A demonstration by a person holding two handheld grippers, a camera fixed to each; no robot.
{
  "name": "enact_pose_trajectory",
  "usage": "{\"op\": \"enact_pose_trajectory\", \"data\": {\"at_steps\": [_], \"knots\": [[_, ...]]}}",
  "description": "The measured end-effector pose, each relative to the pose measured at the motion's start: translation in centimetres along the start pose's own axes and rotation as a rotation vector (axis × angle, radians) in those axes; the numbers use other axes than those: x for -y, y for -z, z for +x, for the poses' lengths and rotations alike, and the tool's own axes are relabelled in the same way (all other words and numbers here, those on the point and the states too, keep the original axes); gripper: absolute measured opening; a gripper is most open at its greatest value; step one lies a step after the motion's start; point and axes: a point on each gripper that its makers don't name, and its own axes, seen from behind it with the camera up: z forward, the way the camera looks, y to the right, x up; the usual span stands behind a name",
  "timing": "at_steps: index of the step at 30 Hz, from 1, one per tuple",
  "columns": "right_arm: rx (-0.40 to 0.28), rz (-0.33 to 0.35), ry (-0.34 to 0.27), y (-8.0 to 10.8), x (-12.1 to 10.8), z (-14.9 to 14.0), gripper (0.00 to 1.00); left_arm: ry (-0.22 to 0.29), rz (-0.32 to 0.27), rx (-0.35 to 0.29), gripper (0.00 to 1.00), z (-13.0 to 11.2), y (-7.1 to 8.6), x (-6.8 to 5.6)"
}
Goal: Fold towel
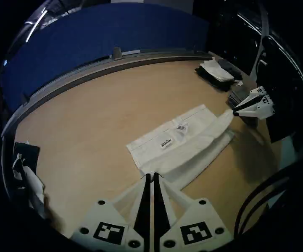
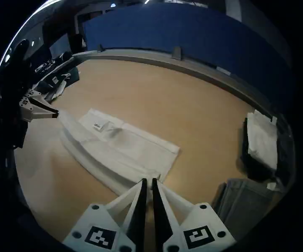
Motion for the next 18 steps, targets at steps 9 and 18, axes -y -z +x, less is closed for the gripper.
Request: {"op": "enact_pose_trajectory", "data": {"at_steps": [9, 18], "knots": [[0.033, -0.017, 0.005, -1.7, -0.6, -0.1, 0.09, -0.013, 0.002, 0.018, 0.05, -0.1, -1.7, 0.5], [0.049, -0.033, -0.016, -3.2, -1.4, 0.2, 0.10, -0.006, 0.008, 0.029, 0.05, 0.0, -3.1, 1.5]]}}
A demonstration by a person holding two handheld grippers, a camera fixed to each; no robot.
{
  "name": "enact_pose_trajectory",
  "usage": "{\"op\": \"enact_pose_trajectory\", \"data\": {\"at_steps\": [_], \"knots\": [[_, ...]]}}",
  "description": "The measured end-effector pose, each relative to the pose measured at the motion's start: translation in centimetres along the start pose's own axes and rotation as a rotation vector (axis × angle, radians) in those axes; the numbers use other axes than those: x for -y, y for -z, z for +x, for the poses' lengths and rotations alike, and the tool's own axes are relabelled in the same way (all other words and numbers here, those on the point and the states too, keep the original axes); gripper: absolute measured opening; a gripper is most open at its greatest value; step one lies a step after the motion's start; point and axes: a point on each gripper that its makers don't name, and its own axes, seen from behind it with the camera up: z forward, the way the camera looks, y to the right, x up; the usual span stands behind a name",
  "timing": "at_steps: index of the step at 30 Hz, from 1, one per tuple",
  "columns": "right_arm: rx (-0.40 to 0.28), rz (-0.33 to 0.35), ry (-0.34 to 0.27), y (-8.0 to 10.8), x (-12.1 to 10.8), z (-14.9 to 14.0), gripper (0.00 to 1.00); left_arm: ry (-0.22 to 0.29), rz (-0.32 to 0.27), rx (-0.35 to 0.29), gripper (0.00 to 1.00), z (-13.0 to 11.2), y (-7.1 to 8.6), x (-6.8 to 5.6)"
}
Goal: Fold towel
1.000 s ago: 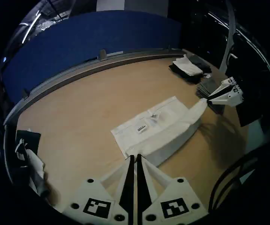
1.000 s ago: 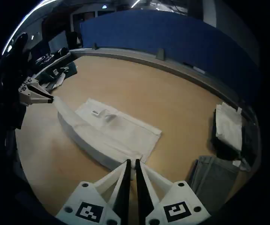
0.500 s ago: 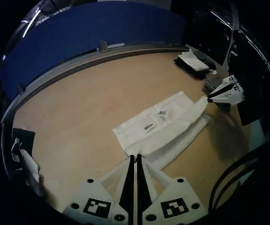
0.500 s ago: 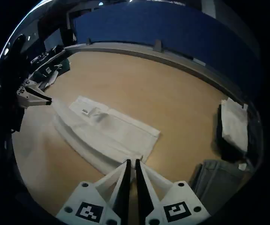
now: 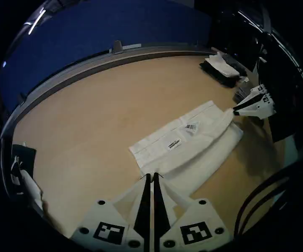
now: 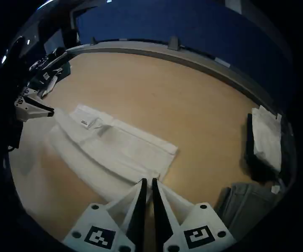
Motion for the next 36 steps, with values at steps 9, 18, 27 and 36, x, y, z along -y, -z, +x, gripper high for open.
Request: {"op": "enact_pose_trajectory", "data": {"at_steps": [9, 18, 27, 36], "knots": [[0.007, -0.018, -0.004, -1.1, -0.5, 0.4, 0.11, -0.005, 0.025, 0.007, 0.05, 0.2, -1.3, 0.9], [0.014, -0.042, -0.002, -1.7, -1.0, 0.4, 0.19, 0.018, 0.058, 0.015, 0.16, 0.5, -2.0, 1.9], [0.002, -0.096, 0.012, -2.1, -2.2, 0.9, 0.34, 0.039, 0.084, 0.011, 0.31, 0.7, -2.2, 2.8], [-0.017, -0.127, 0.011, -2.1, -2.9, 1.9, 0.67, 0.041, 0.105, 0.003, 0.36, 1.2, -2.3, 3.3]]}}
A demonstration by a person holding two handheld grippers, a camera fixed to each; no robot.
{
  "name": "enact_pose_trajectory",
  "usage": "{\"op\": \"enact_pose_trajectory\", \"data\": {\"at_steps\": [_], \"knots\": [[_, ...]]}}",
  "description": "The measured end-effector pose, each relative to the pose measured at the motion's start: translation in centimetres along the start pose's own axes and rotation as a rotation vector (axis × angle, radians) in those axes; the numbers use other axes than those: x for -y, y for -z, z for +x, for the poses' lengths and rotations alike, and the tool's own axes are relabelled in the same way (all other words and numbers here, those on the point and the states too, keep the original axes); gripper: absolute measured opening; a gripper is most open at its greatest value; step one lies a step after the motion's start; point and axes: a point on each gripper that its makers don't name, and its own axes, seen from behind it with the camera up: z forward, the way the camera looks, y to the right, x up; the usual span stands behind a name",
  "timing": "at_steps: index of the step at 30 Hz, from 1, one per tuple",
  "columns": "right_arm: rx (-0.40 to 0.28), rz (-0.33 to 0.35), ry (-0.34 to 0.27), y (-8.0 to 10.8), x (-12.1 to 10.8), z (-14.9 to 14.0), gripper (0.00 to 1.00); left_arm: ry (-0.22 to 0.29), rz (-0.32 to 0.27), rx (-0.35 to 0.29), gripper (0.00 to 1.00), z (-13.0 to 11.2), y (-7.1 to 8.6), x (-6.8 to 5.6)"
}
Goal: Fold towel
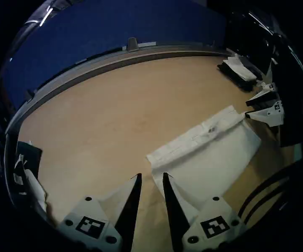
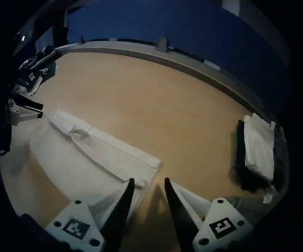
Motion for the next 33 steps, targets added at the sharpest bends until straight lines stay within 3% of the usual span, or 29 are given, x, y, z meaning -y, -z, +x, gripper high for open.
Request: {"op": "enact_pose_trajectory", "data": {"at_steps": [3, 9, 17, 21, 33], "knots": [[-0.009, -0.002, -0.004, 0.2, -0.2, 0.2, 0.84, 0.002, 0.001, -0.004, 0.39, 0.1, 0.1, 0.1], [-0.019, -0.006, -0.017, 0.5, -0.5, 0.2, 0.87, 0.005, -0.003, -0.011, 0.47, 0.3, 0.5, 0.0], [-0.015, 0.020, -0.019, 1.0, 0.3, -0.6, 0.99, 0.020, -0.024, -0.022, 0.84, 0.1, 1.3, -0.5], [-0.009, 0.041, -0.014, 1.5, 1.1, -1.3, 1.00, 0.029, -0.022, -0.029, 0.93, -0.2, 2.0, -0.5], [0.007, 0.081, -0.009, 3.4, 3.0, -4.3, 1.00, 0.073, -0.011, -0.028, 0.93, -3.4, 5.3, -1.2]]}}
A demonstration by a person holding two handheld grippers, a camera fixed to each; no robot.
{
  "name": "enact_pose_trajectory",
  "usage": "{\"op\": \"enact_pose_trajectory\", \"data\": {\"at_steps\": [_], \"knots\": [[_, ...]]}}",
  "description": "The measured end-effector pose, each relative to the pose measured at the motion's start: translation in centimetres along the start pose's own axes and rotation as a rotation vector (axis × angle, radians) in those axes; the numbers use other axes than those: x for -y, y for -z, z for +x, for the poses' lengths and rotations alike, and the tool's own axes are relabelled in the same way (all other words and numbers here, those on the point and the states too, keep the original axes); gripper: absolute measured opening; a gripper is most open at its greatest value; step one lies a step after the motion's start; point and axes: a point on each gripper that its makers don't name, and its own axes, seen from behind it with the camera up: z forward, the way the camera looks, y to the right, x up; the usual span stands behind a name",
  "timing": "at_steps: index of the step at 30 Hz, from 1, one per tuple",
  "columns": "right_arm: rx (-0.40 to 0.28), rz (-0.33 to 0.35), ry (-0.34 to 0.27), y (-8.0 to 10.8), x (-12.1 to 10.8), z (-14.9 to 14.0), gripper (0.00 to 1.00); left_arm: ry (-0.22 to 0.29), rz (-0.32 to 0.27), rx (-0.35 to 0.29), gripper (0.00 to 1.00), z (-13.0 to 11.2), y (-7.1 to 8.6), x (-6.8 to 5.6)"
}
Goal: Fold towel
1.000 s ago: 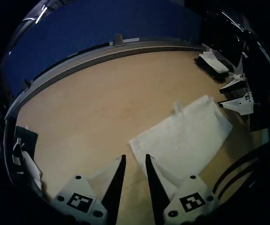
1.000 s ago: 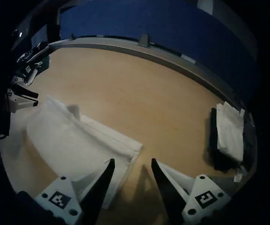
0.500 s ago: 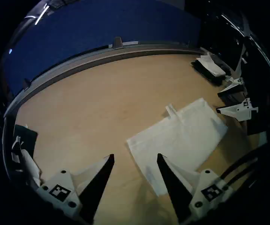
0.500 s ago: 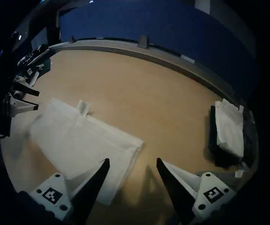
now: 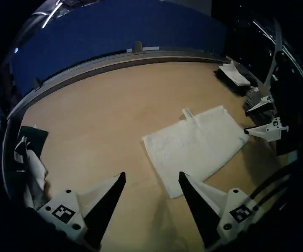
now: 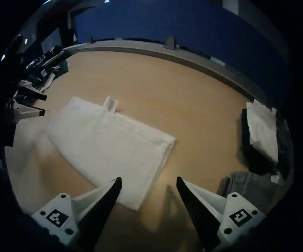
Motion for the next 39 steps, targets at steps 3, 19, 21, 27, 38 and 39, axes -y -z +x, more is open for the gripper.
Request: {"op": "enact_pose_trajectory", "data": {"at_steps": [3, 19, 21, 27, 38, 39], "knots": [[0.002, 0.004, -0.001, 0.4, 0.4, -0.5, 1.00, 0.011, 0.012, 0.006, 0.93, -1.3, 1.0, -0.1], [0.007, 0.029, 0.010, 1.3, 1.8, -1.9, 1.00, 0.136, 0.144, -0.039, 0.93, -5.0, 5.6, 2.1], [0.010, 0.037, 0.017, 1.3, 2.1, -2.1, 1.00, 0.157, 0.161, -0.048, 0.93, -5.3, 6.2, 2.5], [0.018, 0.054, 0.048, 1.1, 2.6, -2.6, 1.00, 0.197, 0.220, -0.064, 0.93, -6.6, 7.9, 4.1], [0.038, 0.094, 0.095, 0.4, 2.9, -3.3, 1.00, 0.275, 0.316, -0.086, 0.93, -10.1, 11.8, 6.3], [0.041, 0.095, 0.099, 0.4, 2.9, -3.4, 1.00, 0.279, 0.320, -0.085, 0.93, -10.5, 12.1, 6.4]]}}
